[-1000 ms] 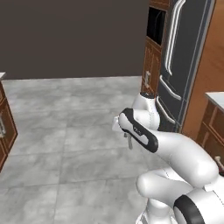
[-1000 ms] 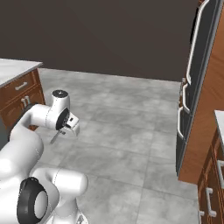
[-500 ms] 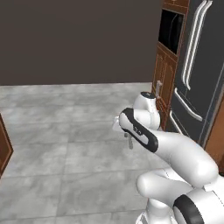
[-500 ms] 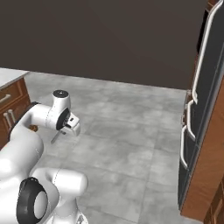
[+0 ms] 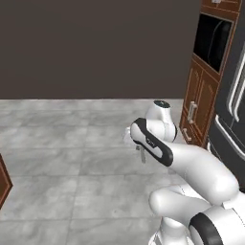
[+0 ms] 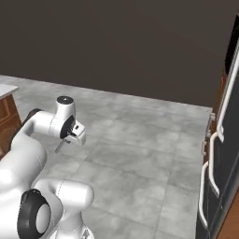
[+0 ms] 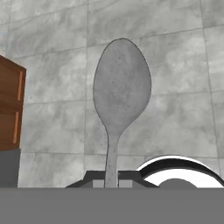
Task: Take the fork and place it on the left side of the plate. Then take the spoon and place it on the right side of the plate. Make sure they're directly next to the plate.
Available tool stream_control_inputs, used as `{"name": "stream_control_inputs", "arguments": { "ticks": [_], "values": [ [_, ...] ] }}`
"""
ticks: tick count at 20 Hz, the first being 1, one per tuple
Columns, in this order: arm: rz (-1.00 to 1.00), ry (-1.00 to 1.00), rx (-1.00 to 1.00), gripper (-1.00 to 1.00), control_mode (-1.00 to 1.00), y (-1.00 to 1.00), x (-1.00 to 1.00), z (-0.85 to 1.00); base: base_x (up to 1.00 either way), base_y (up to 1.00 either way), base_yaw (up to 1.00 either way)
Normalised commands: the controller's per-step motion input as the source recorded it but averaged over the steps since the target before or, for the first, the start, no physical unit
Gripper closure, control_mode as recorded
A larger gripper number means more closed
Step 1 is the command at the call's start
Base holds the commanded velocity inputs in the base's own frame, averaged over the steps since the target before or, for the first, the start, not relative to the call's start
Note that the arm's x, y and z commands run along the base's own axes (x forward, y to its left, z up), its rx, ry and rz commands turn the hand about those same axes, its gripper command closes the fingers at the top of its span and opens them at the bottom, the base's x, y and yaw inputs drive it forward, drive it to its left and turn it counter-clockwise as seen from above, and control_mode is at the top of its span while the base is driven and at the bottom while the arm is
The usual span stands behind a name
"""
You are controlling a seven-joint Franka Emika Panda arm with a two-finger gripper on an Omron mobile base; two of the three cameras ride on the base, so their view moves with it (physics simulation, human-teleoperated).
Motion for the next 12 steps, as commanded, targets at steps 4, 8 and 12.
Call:
{"name": "stream_control_inputs", "arguments": {
  "ticks": [4,8,12],
  "values": [
    [0.00,0.00,0.00,1.00,1.00,0.00,0.00,0.00,1.00,0.00,0.10],
    [0.00,0.00,0.00,1.00,1.00,0.00,0.00,0.00,1.00,0.00,0.08],
    [0.00,0.00,0.00,1.00,1.00,0.00,0.00,0.00,1.00,0.00,0.11]
  ]
}}
